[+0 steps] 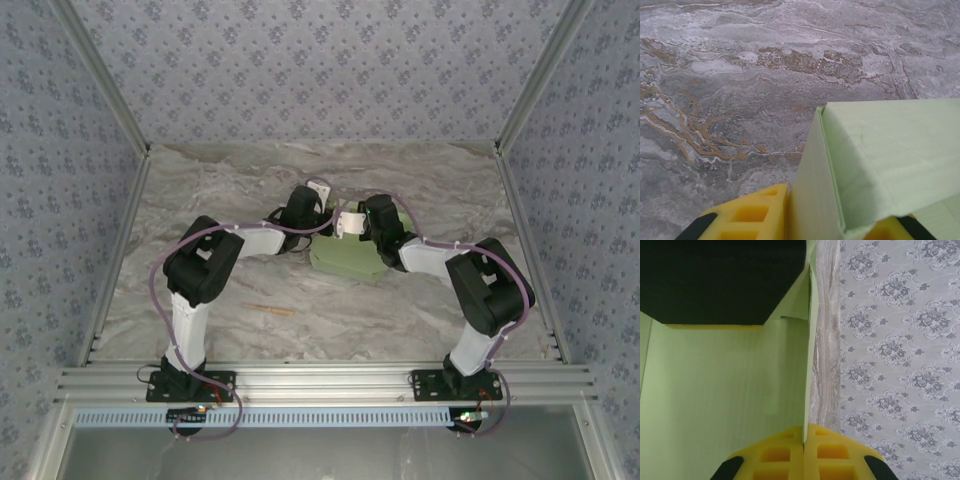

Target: Fold the paper box

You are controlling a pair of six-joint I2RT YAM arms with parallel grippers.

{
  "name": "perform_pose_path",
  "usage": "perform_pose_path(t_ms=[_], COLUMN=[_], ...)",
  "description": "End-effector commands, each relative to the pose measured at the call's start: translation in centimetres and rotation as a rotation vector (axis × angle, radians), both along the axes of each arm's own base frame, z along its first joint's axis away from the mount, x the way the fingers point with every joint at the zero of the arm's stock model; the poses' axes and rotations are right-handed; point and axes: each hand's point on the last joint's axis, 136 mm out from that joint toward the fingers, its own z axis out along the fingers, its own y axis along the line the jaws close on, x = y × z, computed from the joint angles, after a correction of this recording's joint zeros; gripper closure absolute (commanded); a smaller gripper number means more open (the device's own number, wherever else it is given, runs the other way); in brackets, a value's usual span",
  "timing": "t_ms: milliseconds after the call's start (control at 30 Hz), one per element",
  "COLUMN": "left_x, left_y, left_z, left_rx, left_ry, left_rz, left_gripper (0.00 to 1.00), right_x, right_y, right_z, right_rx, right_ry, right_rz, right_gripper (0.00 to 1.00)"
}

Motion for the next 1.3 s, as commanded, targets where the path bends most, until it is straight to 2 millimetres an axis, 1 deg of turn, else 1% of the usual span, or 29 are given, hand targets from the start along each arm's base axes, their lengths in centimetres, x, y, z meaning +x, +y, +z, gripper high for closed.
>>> perform_pose_path(t_ms=[0, 67, 233, 367, 533, 667, 833, 867, 1000, 1100, 1267], left_x=[2.3, 2.4, 2.4, 2.5, 2.5, 2.4, 1.6, 1.5, 0.8, 0.4, 0.1], left_y=[4.2, 4.4, 6.1, 6.5, 7.1, 7.1, 5.3, 5.0, 3.8, 3.5, 3.6], left_z=[-0.9, -1.0, -1.0, -1.1, -0.8, -0.4, 0.4, 0.6, 1.0, 1.2, 1.6], left_rx=[0.073, 0.084, 0.163, 0.172, 0.224, 0.256, 0.179, 0.165, 0.110, 0.081, 0.062], left_ry=[-0.006, -0.010, -0.018, -0.016, -0.045, -0.072, -0.098, -0.106, -0.121, -0.139, -0.151], left_rz=[0.169, 0.181, 0.291, 0.327, 0.359, 0.352, 0.240, 0.214, 0.121, 0.080, 0.062], left_gripper=[0.81, 0.83, 0.88, 0.89, 0.90, 0.90, 0.92, 0.92, 0.96, 1.00, 1.00], right_x=[-1.2, -1.2, -1.3, -1.4, -1.3, -1.1, -0.7, -0.7, -0.4, -0.3, -0.9], right_y=[0.5, 0.5, 1.0, 1.5, 1.4, 1.2, 0.5, 0.3, -0.3, -0.7, -0.6], right_z=[-0.2, -0.1, 0.3, 0.5, 0.9, 1.2, 1.3, 1.3, 1.6, 2.2, 4.0], right_rx=[0.005, 0.009, 0.038, 0.046, 0.046, 0.045, 0.037, 0.036, 0.059, 0.111, 0.256], right_ry=[0.052, 0.049, 0.053, 0.050, 0.044, 0.038, 0.029, 0.029, 0.035, 0.037, 0.065], right_rz=[0.027, 0.020, 0.019, 0.023, 0.013, 0.001, -0.031, -0.037, -0.076, -0.109, -0.147], right_gripper=[0.97, 0.97, 0.96, 0.97, 0.97, 0.97, 0.96, 0.95, 0.84, 0.76, 0.66])
